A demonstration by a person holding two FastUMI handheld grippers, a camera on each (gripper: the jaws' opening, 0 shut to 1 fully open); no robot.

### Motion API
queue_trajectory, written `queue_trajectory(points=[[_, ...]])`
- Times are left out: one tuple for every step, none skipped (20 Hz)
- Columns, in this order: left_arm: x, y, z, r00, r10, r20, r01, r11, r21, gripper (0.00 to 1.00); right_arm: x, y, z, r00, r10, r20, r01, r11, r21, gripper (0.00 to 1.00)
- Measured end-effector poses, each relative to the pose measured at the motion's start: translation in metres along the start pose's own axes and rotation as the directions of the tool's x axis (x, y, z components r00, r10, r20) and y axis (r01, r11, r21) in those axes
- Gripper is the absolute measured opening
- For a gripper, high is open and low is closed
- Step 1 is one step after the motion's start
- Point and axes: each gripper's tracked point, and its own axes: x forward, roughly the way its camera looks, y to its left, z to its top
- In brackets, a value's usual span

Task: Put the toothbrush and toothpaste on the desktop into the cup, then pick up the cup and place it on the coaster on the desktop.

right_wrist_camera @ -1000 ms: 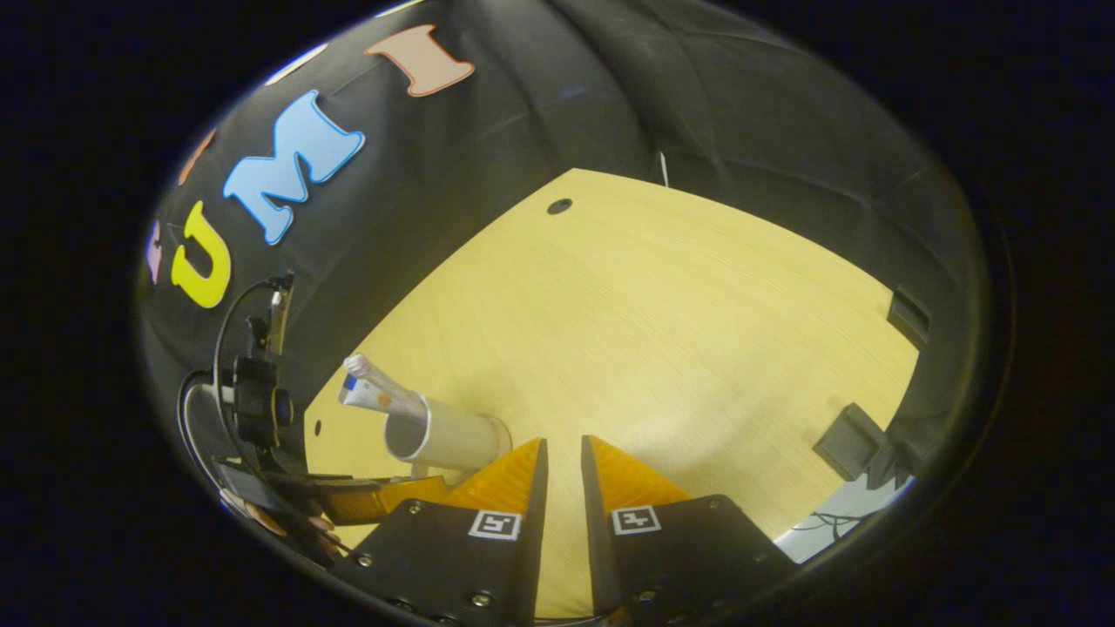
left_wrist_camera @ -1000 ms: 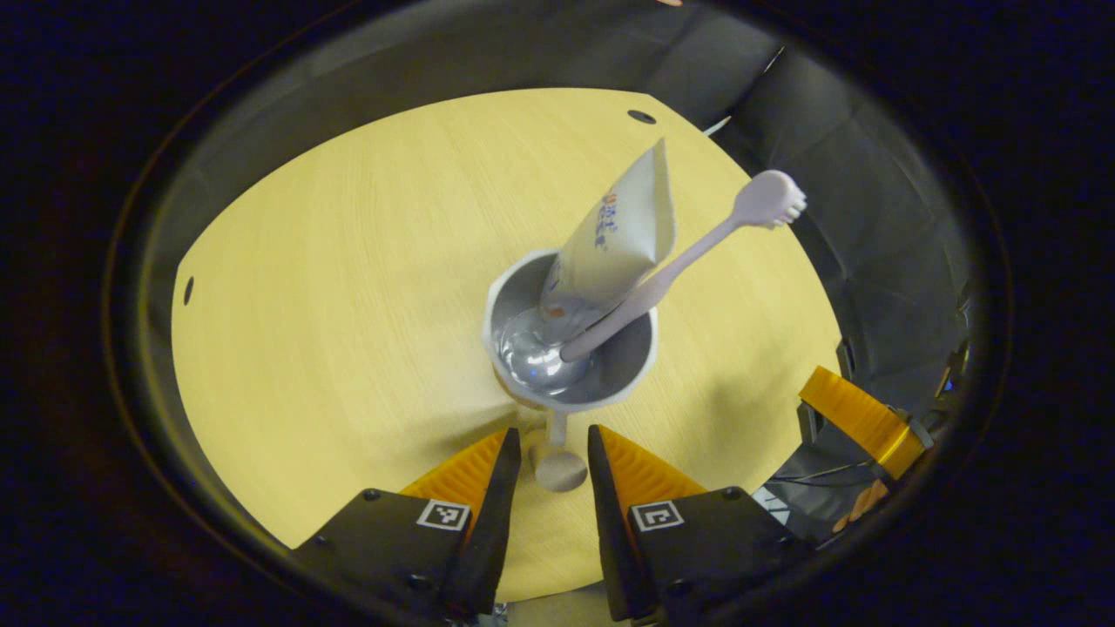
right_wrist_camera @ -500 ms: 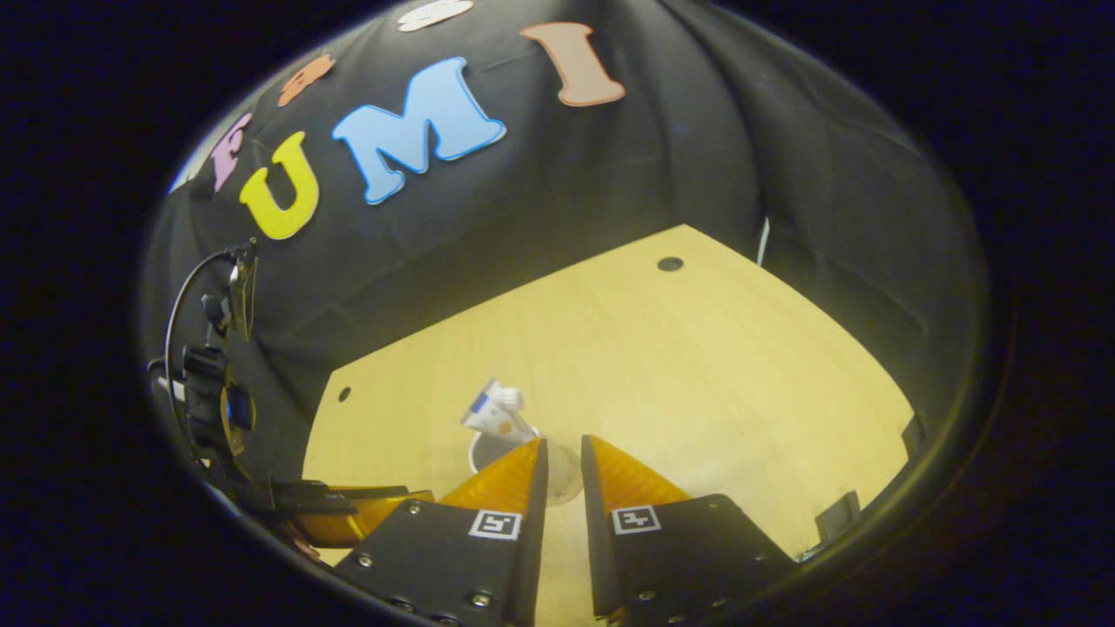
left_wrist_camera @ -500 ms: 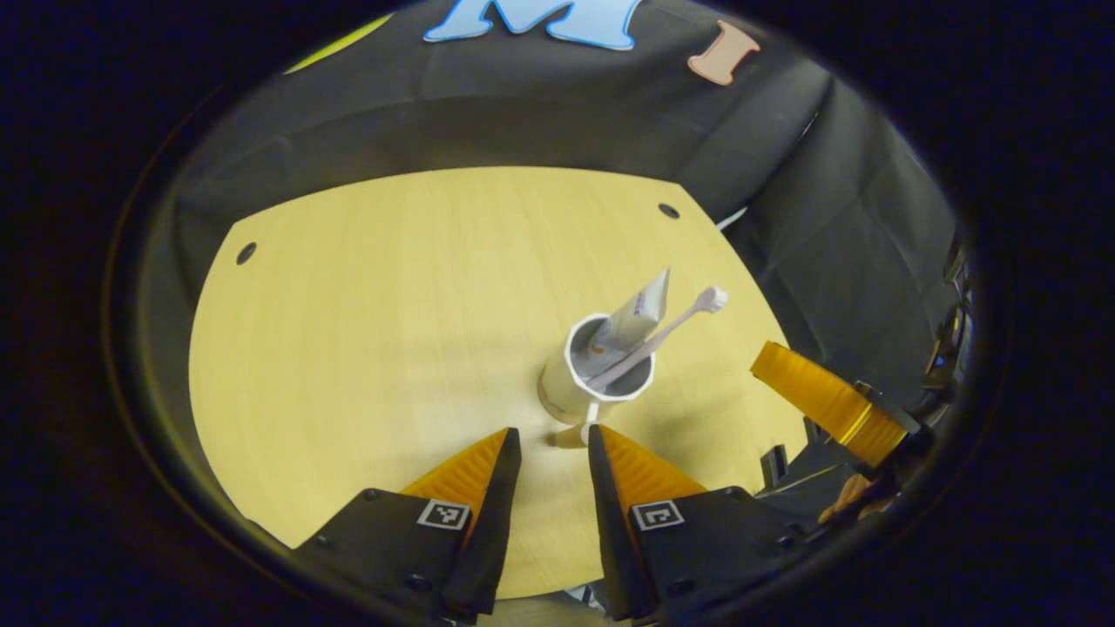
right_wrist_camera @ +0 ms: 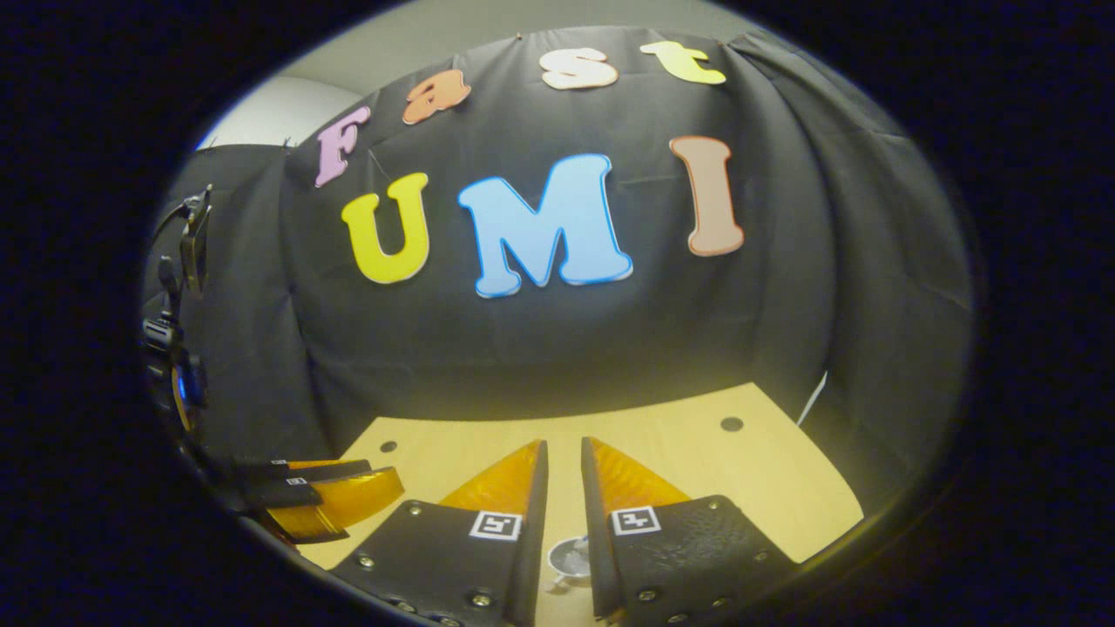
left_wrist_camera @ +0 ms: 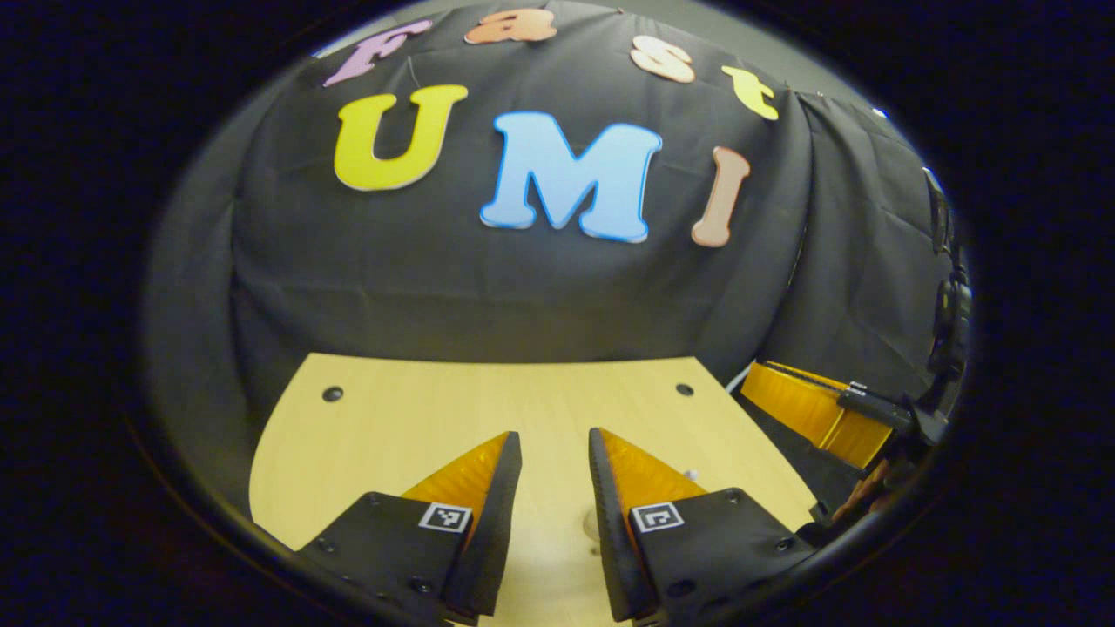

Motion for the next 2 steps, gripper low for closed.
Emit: queue_trajectory(points=[[-0.008, 0.005, 0.018, 0.999, 0.01, 0.053, -0.01, 1.0, 0.002, 0.53, 0.0, 0.001, 0.009, 1.0, 0.009, 0.029, -0.009, 1.0, -0.003, 0.23], [-0.017, 0.012, 0.036, 0.995, 0.025, 0.099, -0.026, 1.0, 0.012, 0.53, -0.004, 0.0, 0.015, 0.999, 0.014, 0.051, -0.014, 1.0, -0.002, 0.23]])
